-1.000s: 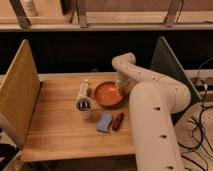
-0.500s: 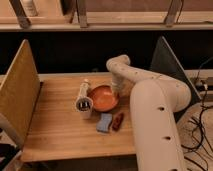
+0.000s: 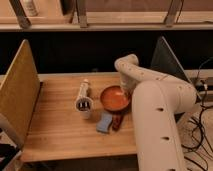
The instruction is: Drag the ceramic bowl in a circle
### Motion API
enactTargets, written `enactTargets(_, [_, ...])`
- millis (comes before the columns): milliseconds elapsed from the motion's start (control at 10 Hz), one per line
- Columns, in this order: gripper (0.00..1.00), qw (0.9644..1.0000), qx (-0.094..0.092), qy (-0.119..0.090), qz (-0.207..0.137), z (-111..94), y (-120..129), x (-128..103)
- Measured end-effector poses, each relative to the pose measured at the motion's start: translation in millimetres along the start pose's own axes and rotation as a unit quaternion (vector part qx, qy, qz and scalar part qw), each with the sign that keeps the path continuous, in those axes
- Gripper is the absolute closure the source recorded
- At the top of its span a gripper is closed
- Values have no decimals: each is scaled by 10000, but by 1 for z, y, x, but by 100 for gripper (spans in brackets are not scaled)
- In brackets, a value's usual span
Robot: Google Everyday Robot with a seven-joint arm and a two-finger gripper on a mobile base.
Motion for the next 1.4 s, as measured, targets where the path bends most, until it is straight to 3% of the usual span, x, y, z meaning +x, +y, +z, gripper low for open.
enactTargets(200, [100, 9999, -33, -120, 19, -6, 4, -23])
enactTargets(400, [100, 9994, -198, -249, -148, -14, 29, -42])
enactTargets(700, [100, 9970, -424, -308, -572, -28, 66, -34])
enactTargets(900, [100, 9969, -337, -232, -673, -29, 59, -15])
enactTargets(1200, [100, 9992, -22, -4, -401, -20, 20, 10])
enactTargets(1400, [100, 9998, 184, 69, -73, -13, -13, 7])
